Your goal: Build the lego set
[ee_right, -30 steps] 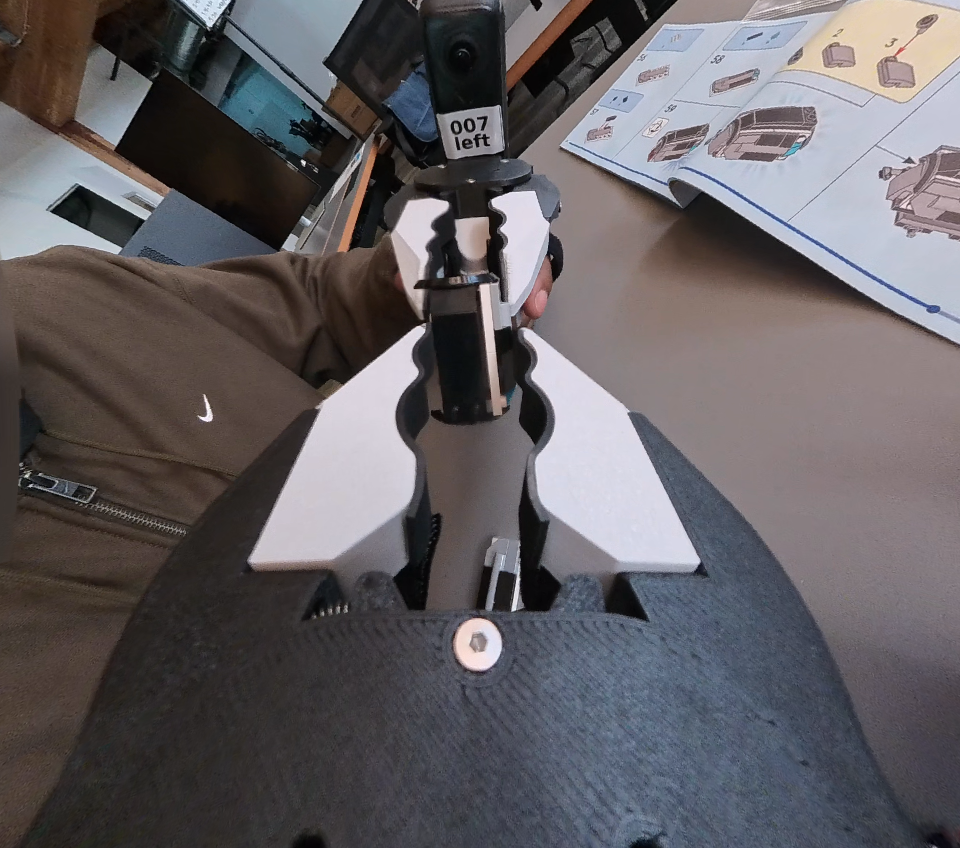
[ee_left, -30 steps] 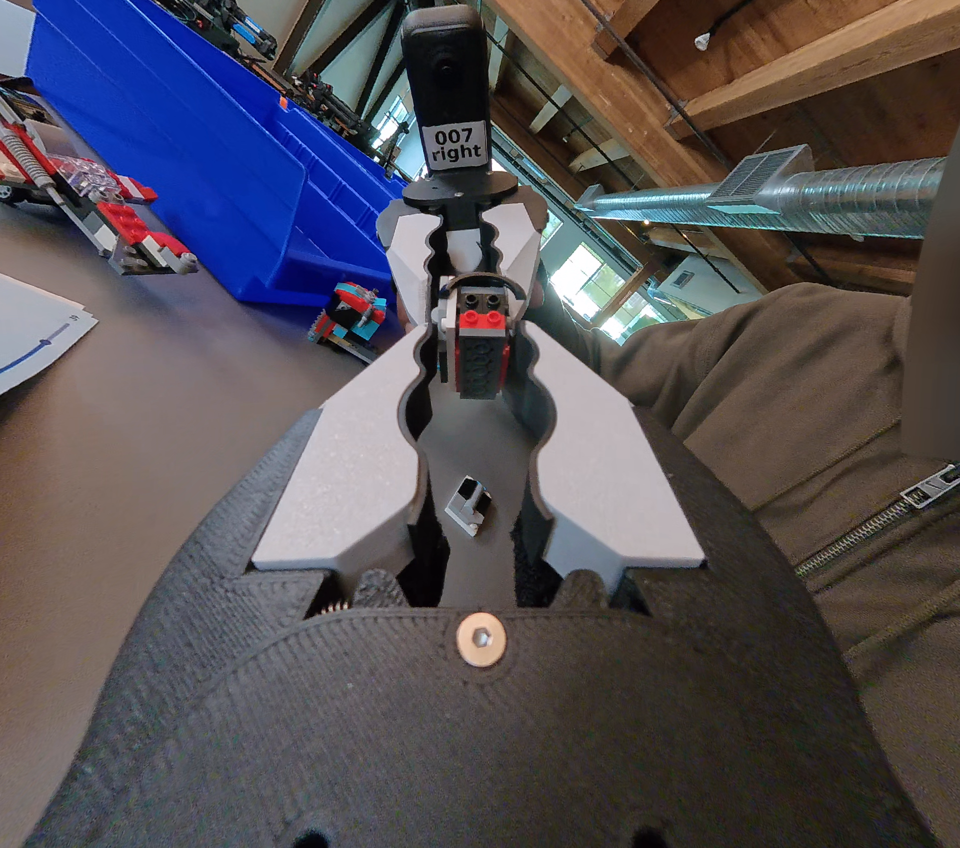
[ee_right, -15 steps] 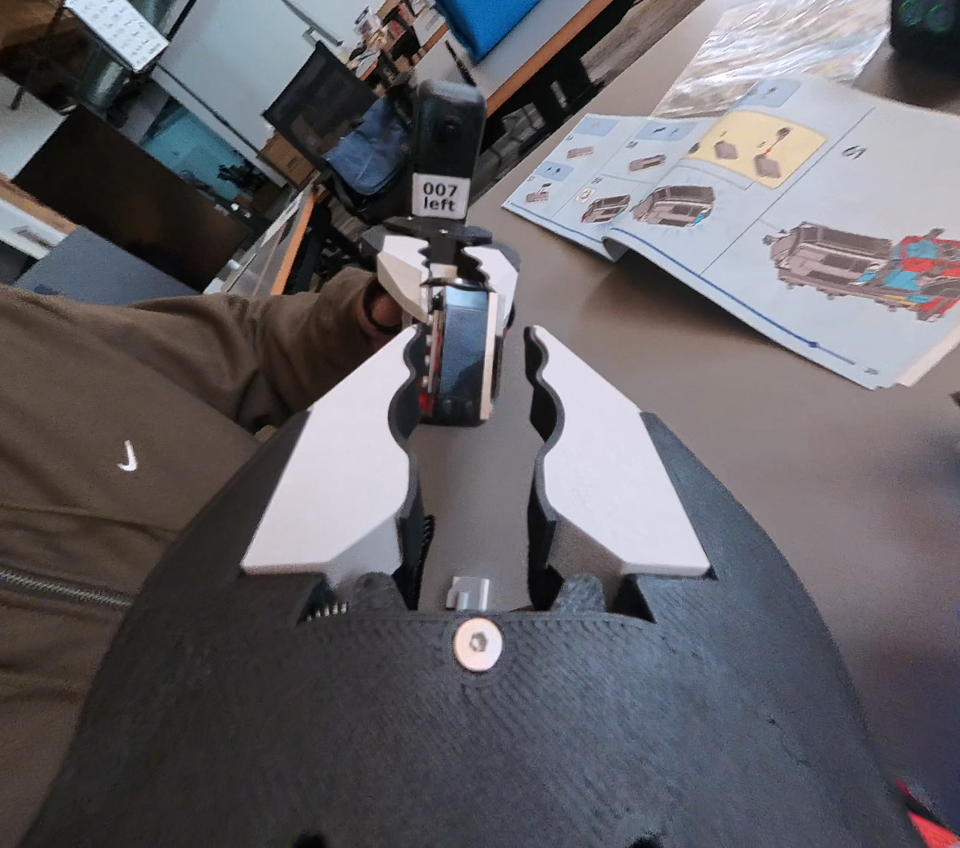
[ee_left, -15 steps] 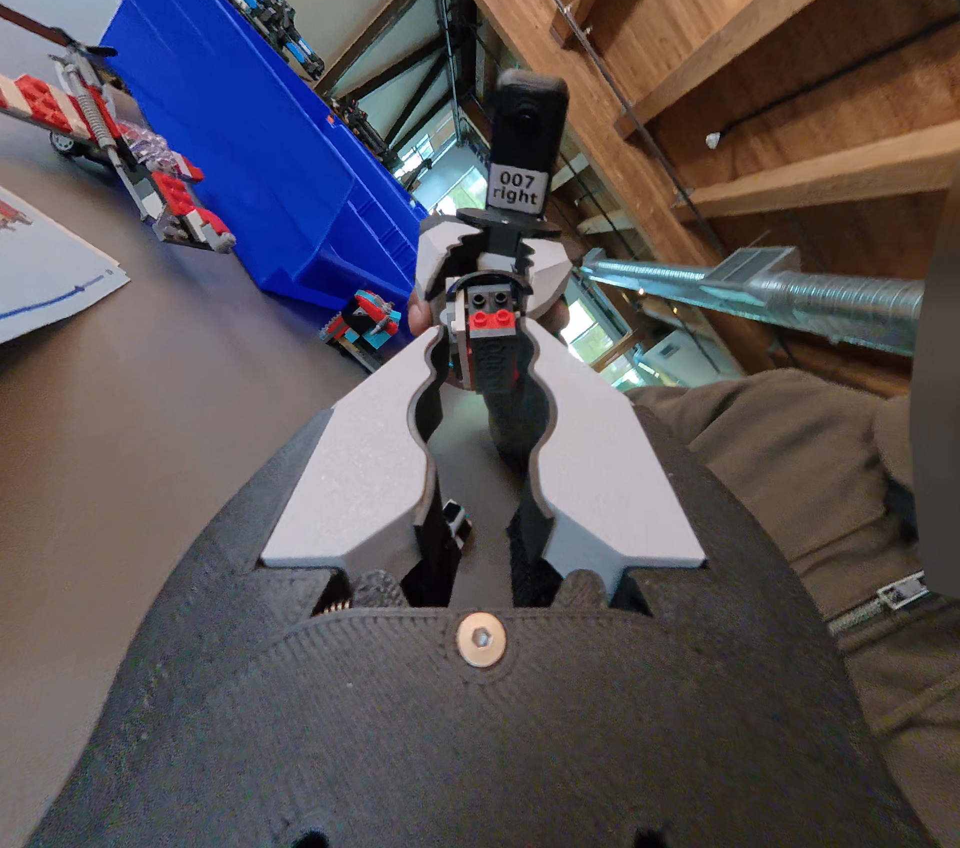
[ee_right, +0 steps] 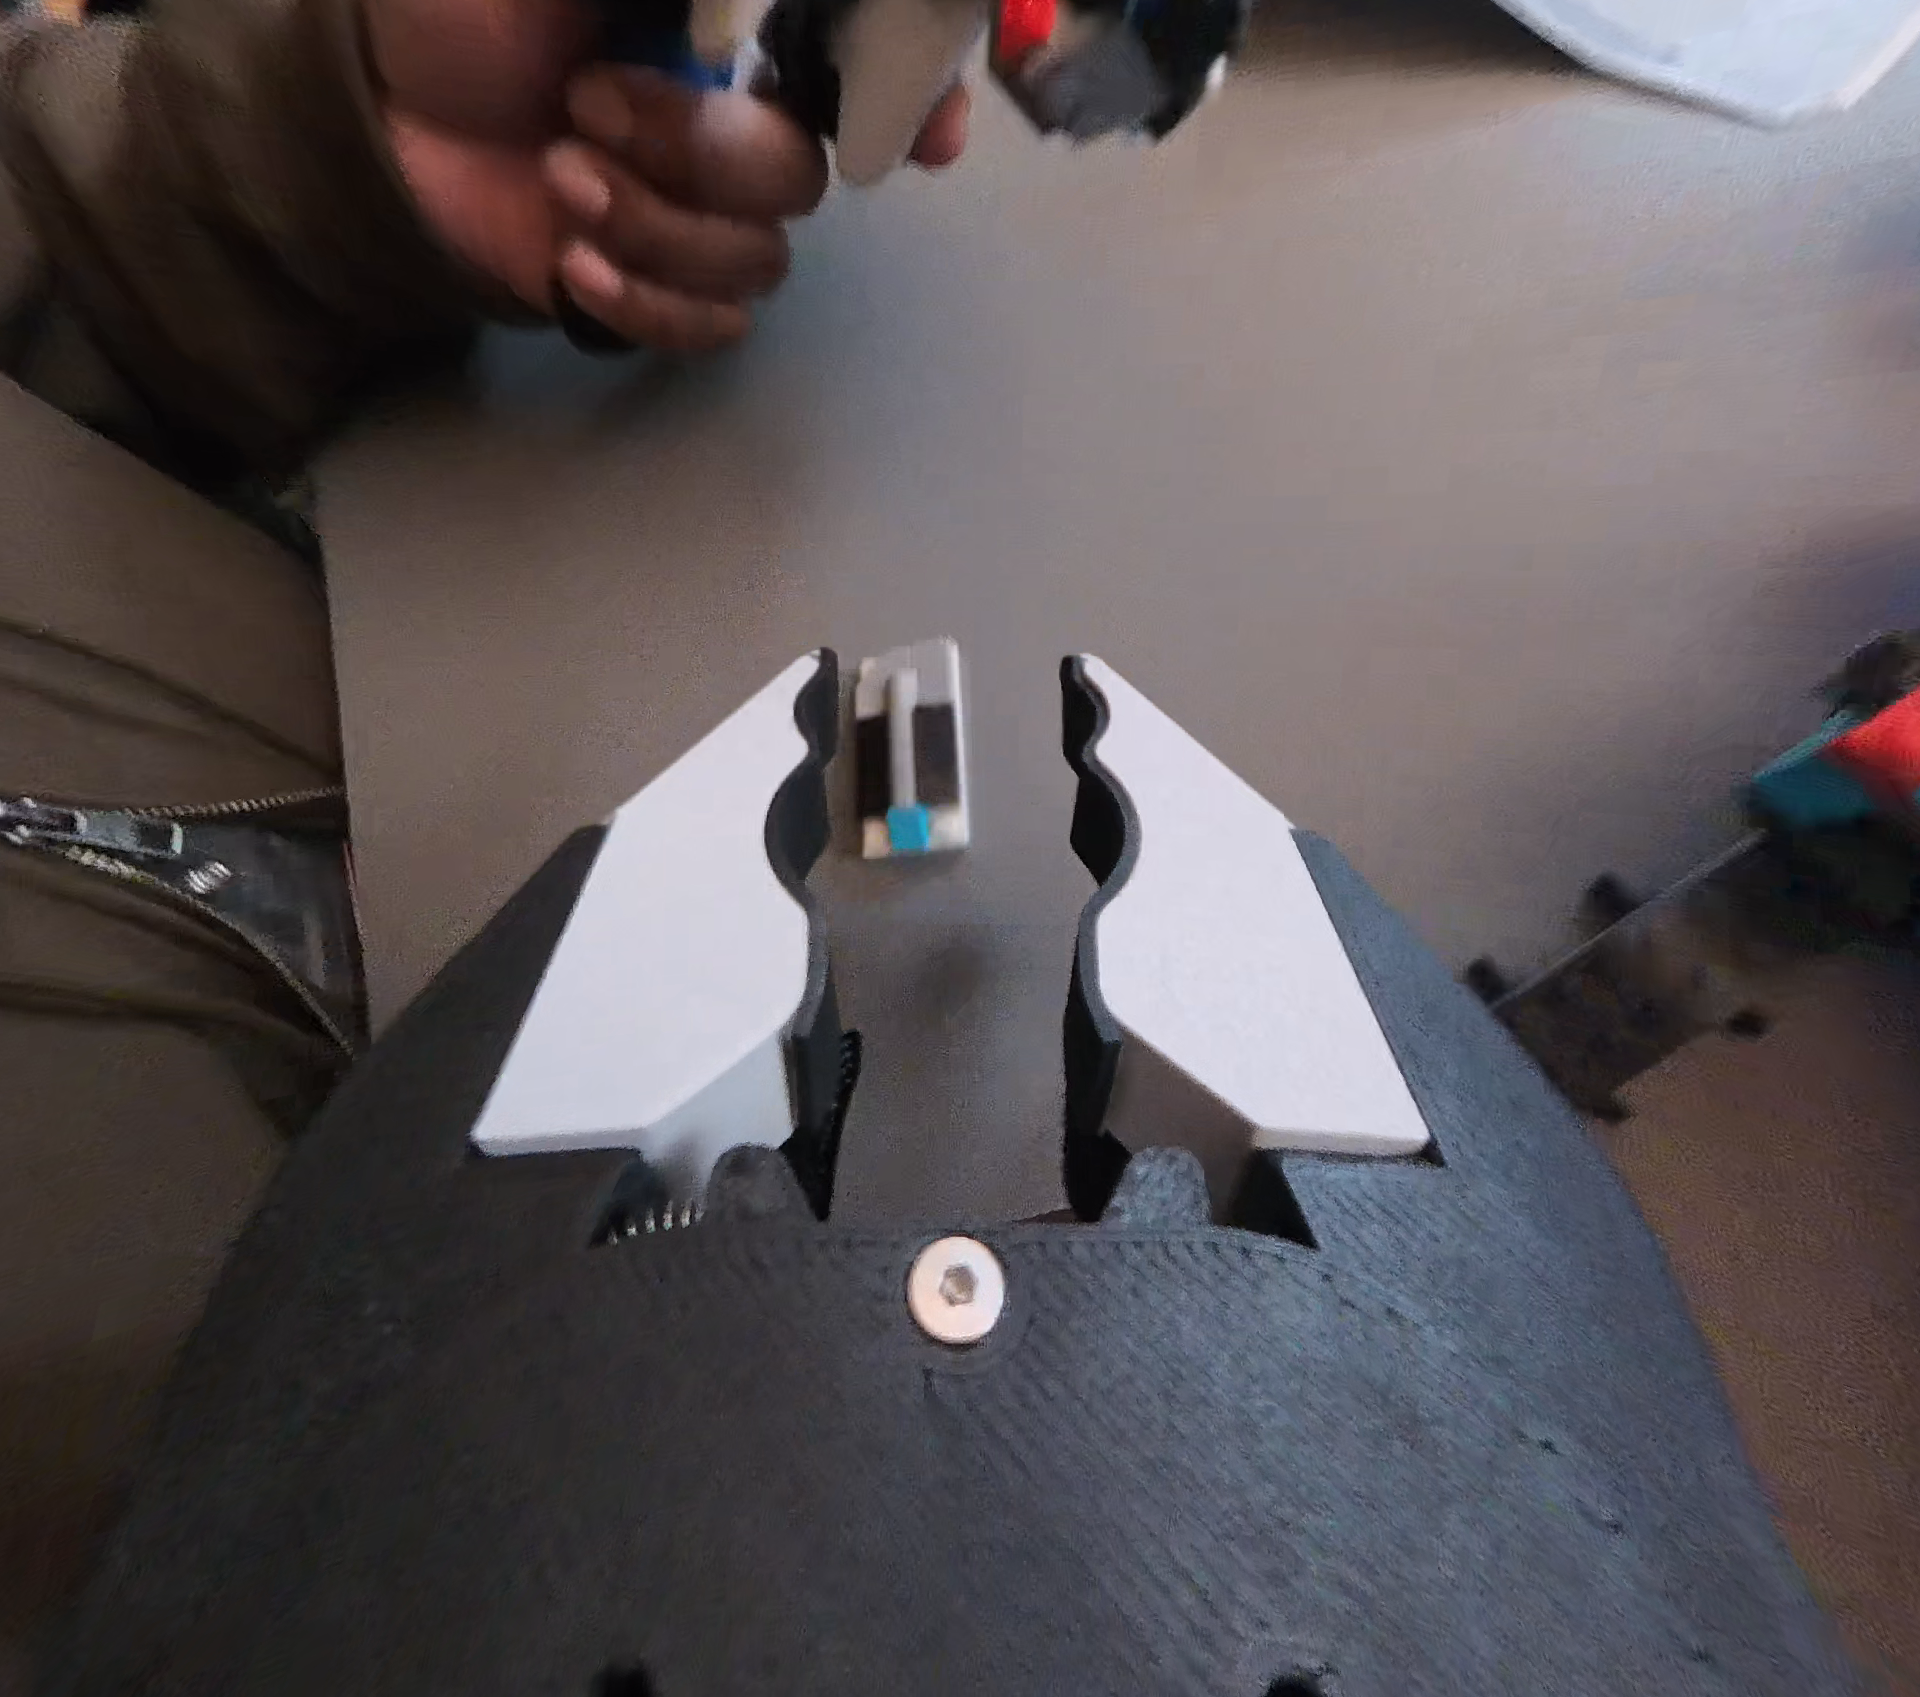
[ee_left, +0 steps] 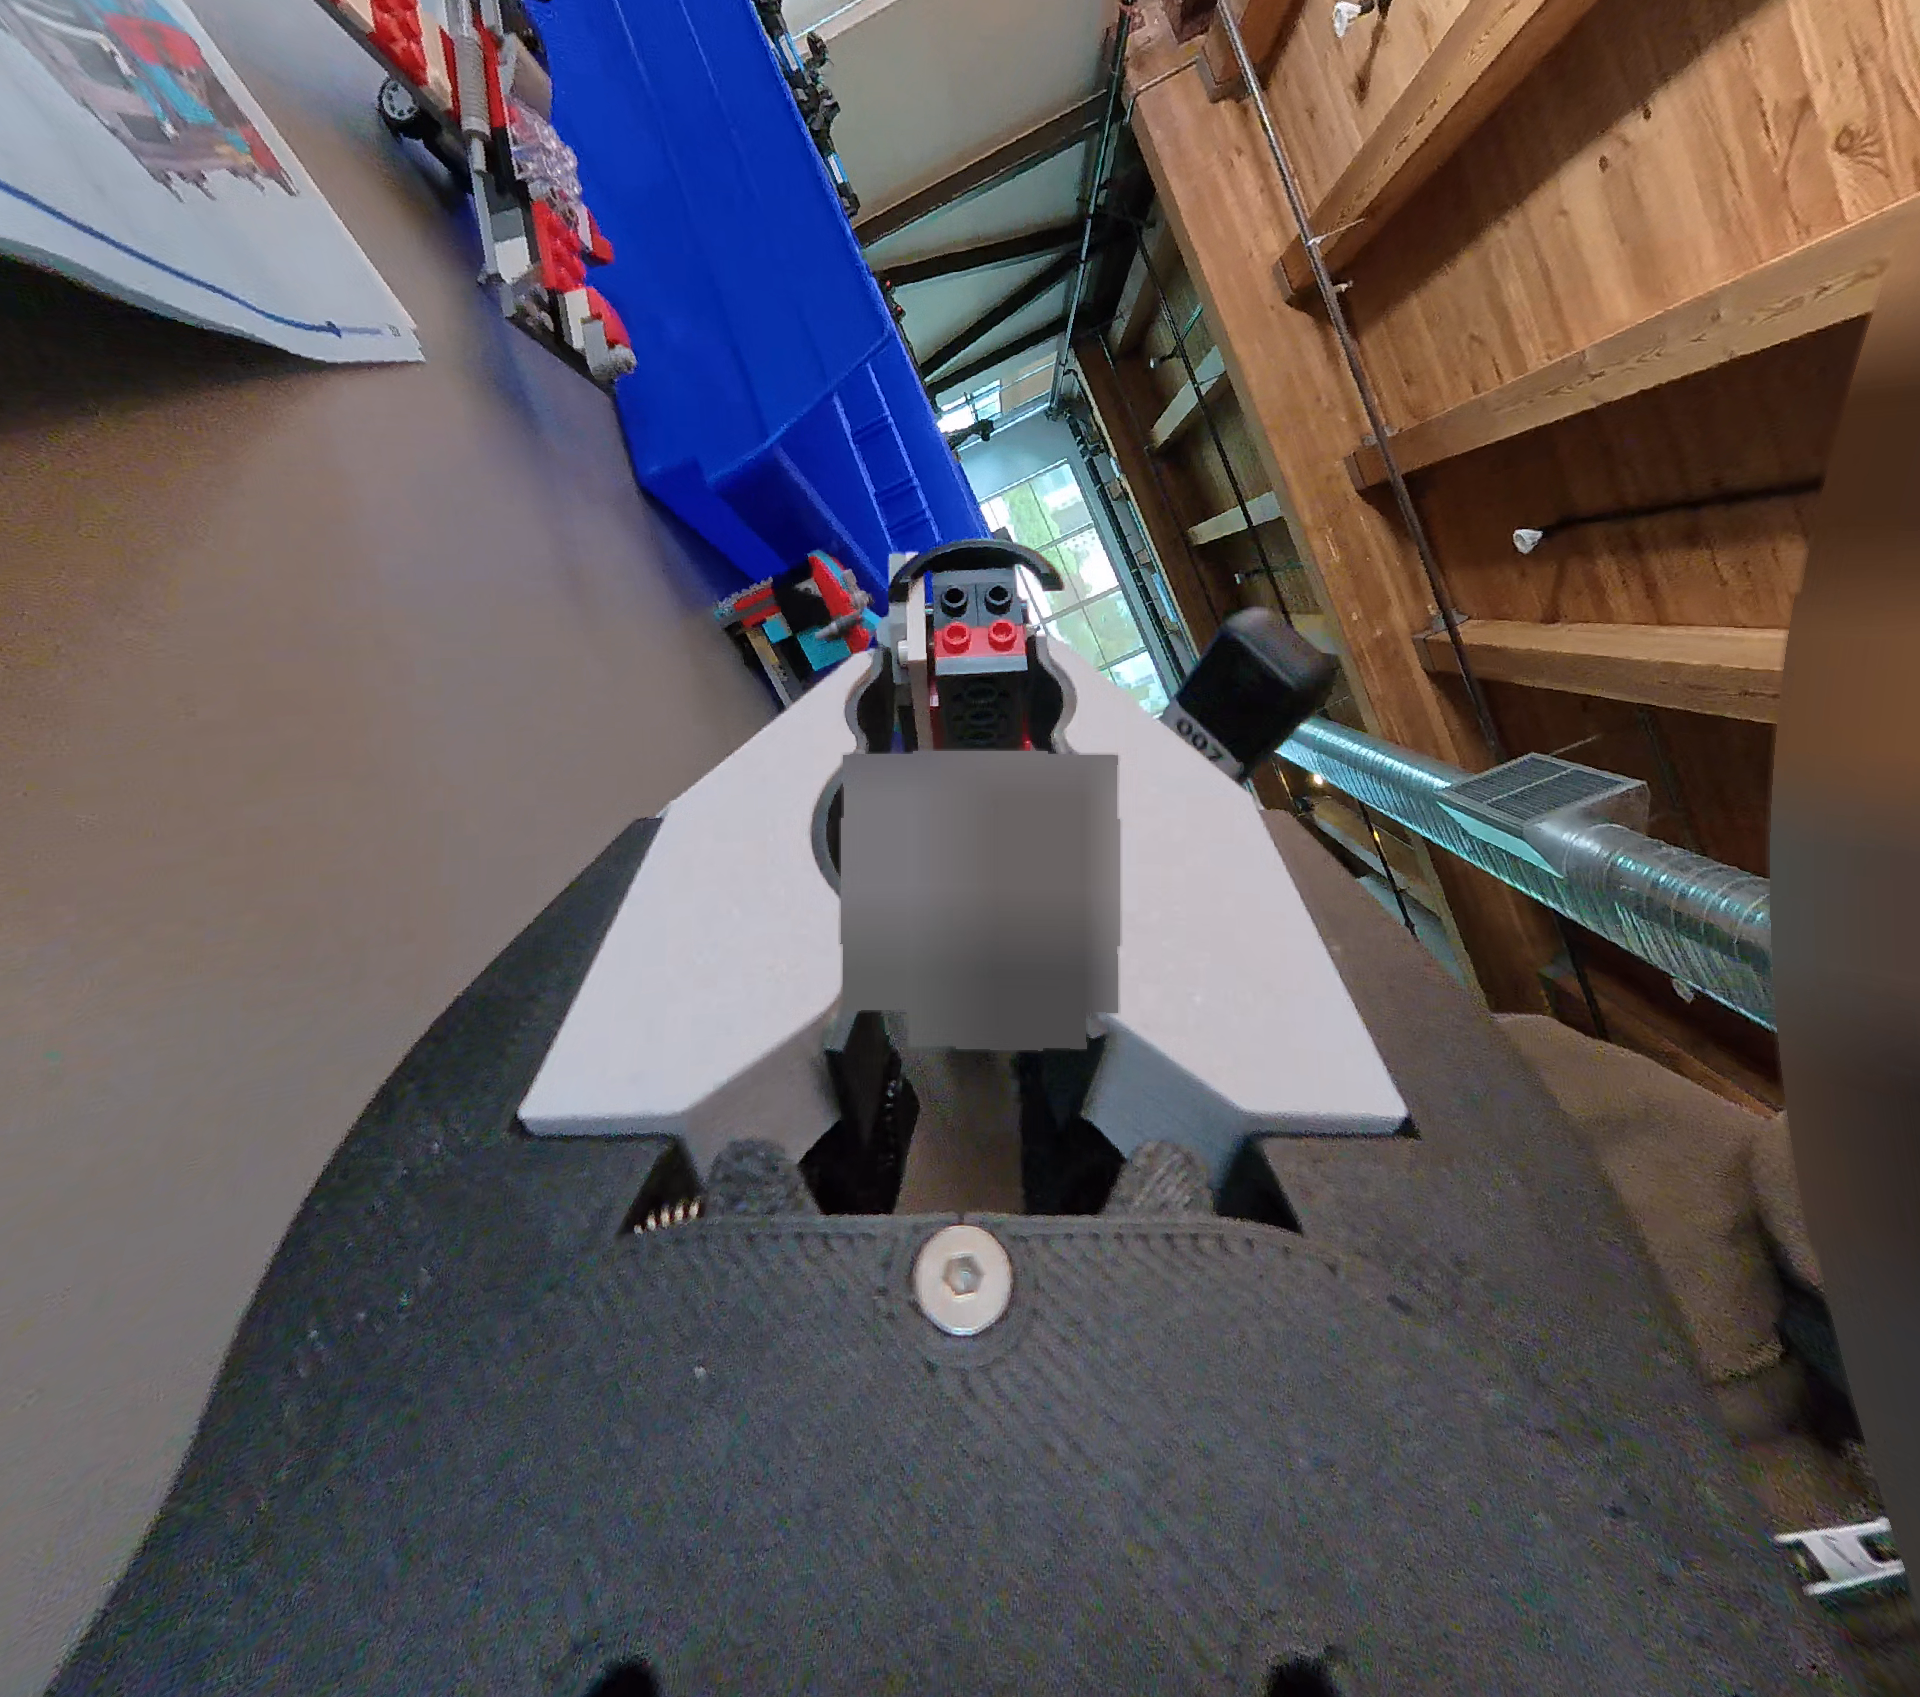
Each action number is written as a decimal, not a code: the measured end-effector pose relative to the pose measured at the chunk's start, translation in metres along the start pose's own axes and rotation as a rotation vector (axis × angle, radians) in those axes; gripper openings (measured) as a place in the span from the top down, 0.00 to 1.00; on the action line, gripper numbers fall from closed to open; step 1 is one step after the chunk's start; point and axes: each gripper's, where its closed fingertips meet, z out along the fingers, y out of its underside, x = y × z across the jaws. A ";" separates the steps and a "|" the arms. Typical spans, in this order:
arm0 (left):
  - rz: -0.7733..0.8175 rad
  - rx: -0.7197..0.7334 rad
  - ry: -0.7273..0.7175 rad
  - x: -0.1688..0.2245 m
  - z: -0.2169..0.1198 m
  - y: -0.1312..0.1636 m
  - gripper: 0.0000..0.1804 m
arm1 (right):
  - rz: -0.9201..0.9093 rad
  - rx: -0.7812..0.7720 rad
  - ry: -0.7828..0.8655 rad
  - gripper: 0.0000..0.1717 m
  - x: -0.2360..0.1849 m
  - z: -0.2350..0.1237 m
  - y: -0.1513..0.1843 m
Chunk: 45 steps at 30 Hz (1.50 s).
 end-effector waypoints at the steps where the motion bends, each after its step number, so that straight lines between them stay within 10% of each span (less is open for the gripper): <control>1: 0.002 -0.004 -0.007 -0.001 0.001 0.003 0.85 | -0.001 -0.012 0.018 0.74 -0.003 0.000 0.008; 19: -0.075 0.138 -0.081 0.003 -0.022 0.030 0.86 | -0.146 -0.092 0.247 0.85 -0.006 0.013 0.025; 32: -0.108 0.278 -0.104 0.018 -0.043 0.059 0.86 | -0.235 0.244 0.168 0.85 -0.050 -0.024 -0.081; 45: -0.104 0.292 -0.100 0.025 -0.045 0.073 0.86 | -0.263 0.122 0.165 0.85 -0.055 0.007 -0.081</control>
